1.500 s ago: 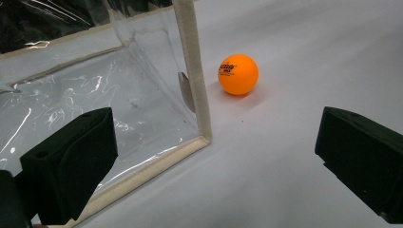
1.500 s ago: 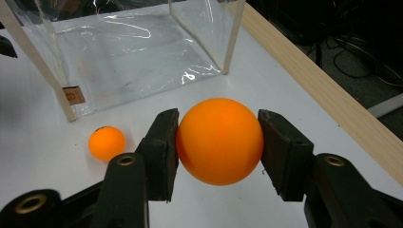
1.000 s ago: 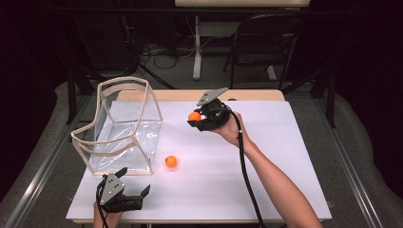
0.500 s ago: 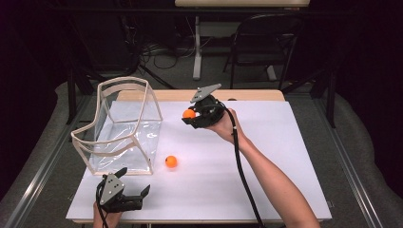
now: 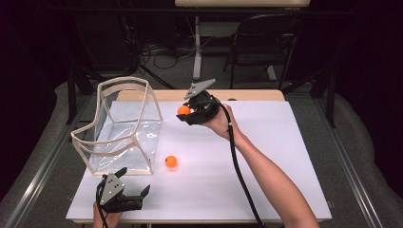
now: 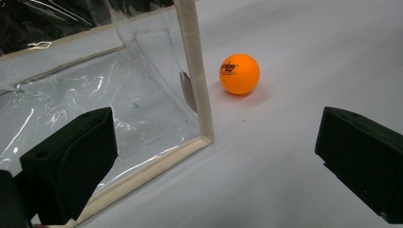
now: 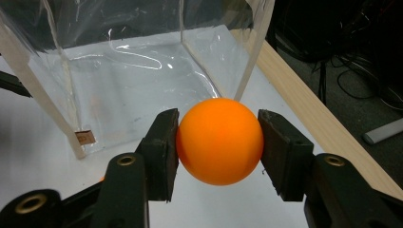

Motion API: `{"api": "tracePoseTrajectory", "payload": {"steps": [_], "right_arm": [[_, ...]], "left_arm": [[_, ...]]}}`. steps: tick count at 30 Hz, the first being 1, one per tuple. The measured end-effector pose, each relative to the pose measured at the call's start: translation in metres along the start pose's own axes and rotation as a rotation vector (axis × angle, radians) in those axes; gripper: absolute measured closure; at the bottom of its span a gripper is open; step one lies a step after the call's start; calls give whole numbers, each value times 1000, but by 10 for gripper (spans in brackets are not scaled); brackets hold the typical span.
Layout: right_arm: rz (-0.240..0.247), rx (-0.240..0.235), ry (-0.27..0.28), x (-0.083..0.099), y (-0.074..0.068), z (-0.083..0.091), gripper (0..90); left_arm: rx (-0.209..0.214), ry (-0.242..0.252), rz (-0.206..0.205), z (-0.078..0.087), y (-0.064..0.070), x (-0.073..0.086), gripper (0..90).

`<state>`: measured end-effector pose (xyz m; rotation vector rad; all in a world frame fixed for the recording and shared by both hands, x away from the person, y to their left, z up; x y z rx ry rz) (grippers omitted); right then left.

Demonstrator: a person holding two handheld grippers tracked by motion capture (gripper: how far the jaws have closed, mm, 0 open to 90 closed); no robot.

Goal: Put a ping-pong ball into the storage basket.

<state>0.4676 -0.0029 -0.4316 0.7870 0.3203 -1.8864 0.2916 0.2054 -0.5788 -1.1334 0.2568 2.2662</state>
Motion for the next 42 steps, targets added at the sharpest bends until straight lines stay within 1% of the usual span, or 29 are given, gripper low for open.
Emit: {"api": "tracePoseTrajectory", "payload": {"steps": [4,9,13,19,29,42], "right_arm": [[9,-3,1,-7,-2,-1,507],[7,-7,-10,-11,-2,-5,507],[16,-8,-15,-16,-3,-8,507],[23,-9,-14,-24,-4,-9,507],[19,-14,-17,-34,-4,-13,507],[40,-18,-11,-49,-9,-13,508]], "left_arm": [[1,0,4,0,0,0,1],[-2,-1,1,1,-1,1,1],[-2,0,5,1,-1,1,1],[-2,0,3,1,-1,1,1],[-3,-1,2,1,-1,1,1],[-3,1,1,1,-1,1,1]]}}
Point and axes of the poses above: each handheld gripper's, and its own axes: z roughly backward along the jaws, x roughly out of its underside, y roughly to its right, the point moved 7 cm from there along -z, roughly forward along the jaws, and after that the axes turned 13 degrees about -y, right-handed, at the moved point
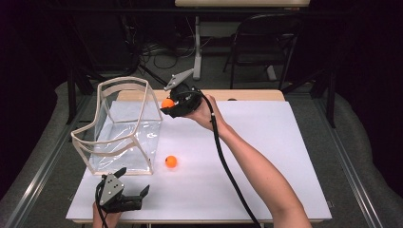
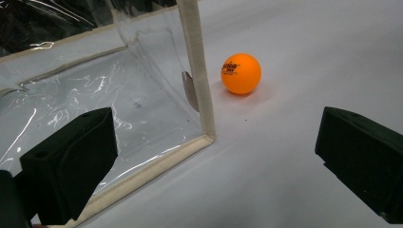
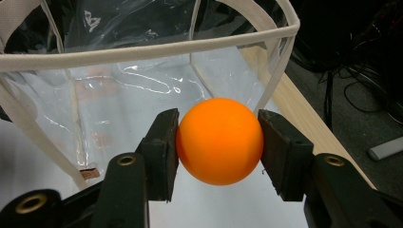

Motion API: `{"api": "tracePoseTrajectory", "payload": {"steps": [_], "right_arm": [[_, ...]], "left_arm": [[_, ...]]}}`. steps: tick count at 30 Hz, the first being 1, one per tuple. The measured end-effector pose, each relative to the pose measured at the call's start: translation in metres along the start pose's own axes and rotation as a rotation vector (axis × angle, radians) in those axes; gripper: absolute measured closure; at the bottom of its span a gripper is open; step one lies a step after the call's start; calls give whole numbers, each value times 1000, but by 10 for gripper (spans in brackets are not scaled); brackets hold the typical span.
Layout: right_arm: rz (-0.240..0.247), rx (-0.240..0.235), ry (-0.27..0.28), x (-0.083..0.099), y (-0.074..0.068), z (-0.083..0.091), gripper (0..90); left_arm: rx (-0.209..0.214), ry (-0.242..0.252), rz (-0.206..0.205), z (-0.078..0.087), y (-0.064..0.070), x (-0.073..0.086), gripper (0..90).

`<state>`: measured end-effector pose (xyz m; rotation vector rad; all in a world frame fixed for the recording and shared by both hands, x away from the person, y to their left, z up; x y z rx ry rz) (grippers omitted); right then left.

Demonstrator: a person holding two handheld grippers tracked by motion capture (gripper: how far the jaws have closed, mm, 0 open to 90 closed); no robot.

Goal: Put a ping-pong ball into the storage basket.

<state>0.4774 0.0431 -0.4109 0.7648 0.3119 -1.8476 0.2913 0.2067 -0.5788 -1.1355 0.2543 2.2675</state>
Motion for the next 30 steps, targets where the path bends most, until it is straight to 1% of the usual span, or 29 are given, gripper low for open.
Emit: {"api": "tracePoseTrajectory", "payload": {"steps": [6,10,14,21,30], "right_arm": [[8,-7,3,-7,-2,-1,507],[11,-11,5,-11,-2,-1,508],[18,-10,-2,-16,-3,-2,508],[19,-17,4,-23,-4,-4,508],[25,-20,11,-32,-5,0,508]], "left_arm": [[-3,2,3,0,-1,0,1],[-2,0,-2,0,0,0,1],[0,1,2,0,0,0,1],[-1,2,3,0,0,0,1],[3,-2,-1,0,0,0,1]]}}
Point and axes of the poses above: each handheld gripper's, and its own axes: z roughly backward along the jaws, x roughly out of its underside, y roughly to its right, the point moved 7 cm from there along -z, roughly forward along the jaws, and after that the axes turned 13 degrees about -y, right-handed, at the moved point
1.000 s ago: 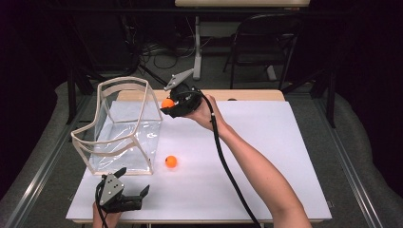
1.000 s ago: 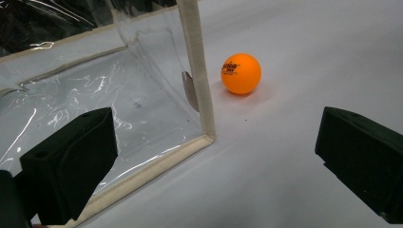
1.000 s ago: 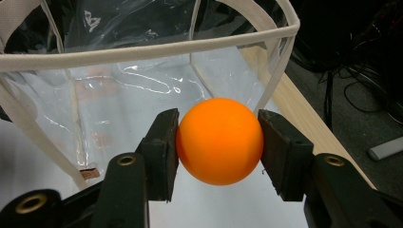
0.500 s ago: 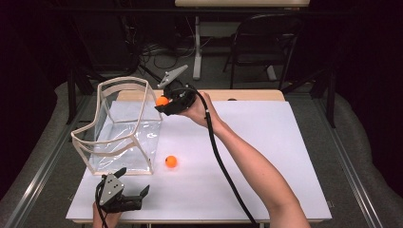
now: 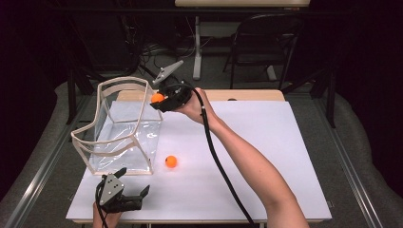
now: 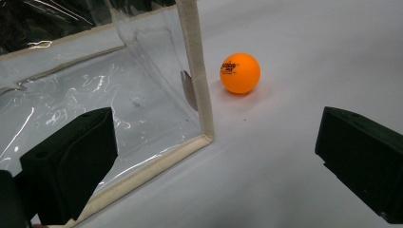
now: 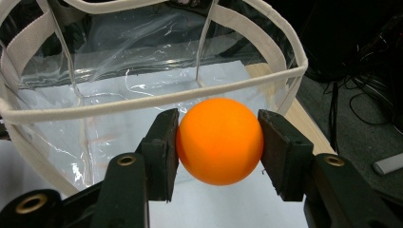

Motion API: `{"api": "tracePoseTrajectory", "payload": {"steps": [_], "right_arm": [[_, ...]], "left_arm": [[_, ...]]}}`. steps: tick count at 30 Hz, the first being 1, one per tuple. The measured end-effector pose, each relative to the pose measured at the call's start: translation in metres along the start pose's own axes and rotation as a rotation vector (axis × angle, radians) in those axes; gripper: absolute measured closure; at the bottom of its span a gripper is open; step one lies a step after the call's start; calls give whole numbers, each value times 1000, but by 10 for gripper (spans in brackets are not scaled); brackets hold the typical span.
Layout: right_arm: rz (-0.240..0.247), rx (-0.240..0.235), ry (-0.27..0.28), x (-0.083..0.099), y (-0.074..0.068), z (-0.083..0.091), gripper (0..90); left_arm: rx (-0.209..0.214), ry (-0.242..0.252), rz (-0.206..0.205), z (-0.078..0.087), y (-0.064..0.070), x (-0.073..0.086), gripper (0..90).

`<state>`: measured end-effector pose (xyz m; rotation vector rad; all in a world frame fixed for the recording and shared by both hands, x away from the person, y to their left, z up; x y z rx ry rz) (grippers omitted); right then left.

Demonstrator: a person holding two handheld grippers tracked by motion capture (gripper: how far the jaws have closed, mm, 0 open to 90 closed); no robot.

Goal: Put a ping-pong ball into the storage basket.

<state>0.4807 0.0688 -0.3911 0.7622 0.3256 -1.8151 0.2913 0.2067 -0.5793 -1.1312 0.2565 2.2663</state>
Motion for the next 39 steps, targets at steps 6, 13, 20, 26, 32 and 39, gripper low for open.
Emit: {"api": "tracePoseTrajectory", "payload": {"steps": [6,13,20,26,32,39], "right_arm": [[3,-1,4,-5,-1,1,508],[7,-2,9,-11,-3,1,508],[6,-7,15,-18,-4,2,508],[14,-5,10,-22,-6,1,508],[15,-3,9,-26,-7,0,508],[26,-3,12,-32,-10,-1,508]], "left_arm": [[0,3,6,0,0,0,1],[1,0,4,0,0,0,1],[0,-1,2,0,0,1,1],[-2,1,0,0,0,0,1],[-4,1,-1,0,-1,1,1],[-4,3,1,0,-1,1,1]]}}
Point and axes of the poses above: each handheld gripper's, and its own axes: z roughly backward along the jaws, x roughly out of its underside, y roughly to its right, the point moved 7 cm from there along -z, roughly forward along the jaws, and after that the axes turned 13 degrees about -y, right-handed, at the moved point
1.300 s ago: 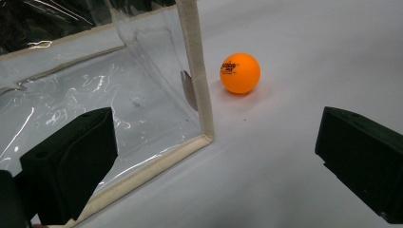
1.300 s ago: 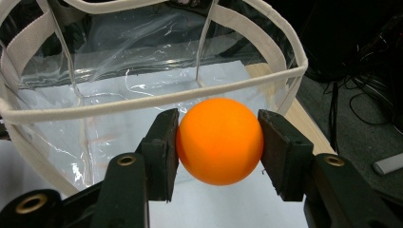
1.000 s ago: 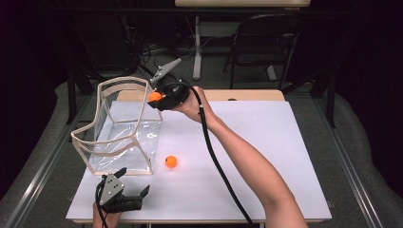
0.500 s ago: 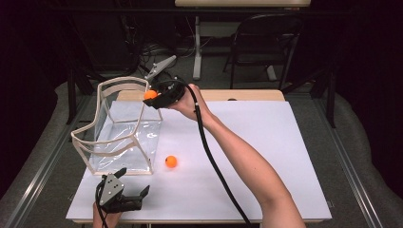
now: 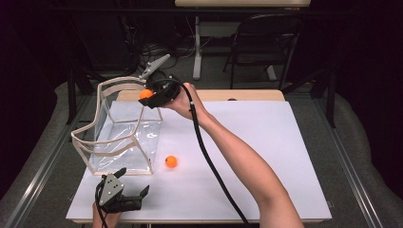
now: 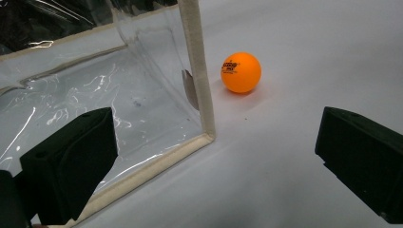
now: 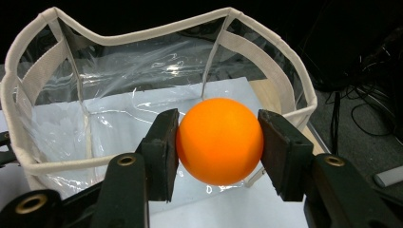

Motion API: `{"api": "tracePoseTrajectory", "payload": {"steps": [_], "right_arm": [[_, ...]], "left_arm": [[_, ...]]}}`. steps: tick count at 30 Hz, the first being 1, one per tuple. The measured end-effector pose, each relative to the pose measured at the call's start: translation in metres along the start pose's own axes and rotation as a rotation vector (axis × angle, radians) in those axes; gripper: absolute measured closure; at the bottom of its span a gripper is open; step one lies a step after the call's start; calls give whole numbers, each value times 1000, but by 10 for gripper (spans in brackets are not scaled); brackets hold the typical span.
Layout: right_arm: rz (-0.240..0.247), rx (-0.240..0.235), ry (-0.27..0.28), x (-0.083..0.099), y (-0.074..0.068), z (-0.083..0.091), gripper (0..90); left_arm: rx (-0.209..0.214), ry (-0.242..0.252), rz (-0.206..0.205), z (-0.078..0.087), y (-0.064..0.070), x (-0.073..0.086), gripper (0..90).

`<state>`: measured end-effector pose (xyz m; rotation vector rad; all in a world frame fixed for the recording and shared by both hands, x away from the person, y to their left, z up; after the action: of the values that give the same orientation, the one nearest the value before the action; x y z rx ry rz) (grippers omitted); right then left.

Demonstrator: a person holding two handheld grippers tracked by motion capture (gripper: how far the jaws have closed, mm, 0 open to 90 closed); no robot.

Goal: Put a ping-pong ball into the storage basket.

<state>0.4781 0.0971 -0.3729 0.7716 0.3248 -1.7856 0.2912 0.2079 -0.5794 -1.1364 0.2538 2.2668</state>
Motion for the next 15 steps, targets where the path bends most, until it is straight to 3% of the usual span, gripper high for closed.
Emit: {"api": "tracePoseTrajectory", "payload": {"steps": [15], "right_arm": [[11,-1,-11,-7,-7,-8,508]], "left_arm": [[0,2,1,0,0,0,1]]}}
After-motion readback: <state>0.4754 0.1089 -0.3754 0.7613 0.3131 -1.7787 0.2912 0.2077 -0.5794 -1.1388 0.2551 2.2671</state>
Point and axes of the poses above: each handheld gripper's, and its own axes: z roughly backward along the jaws, x roughly out of its underside, y roughly to its right, the point moved 7 cm from there along -z, roughly forward along the jaws, and after that the axes turned 13 degrees about -y, right-handed, at the moved point
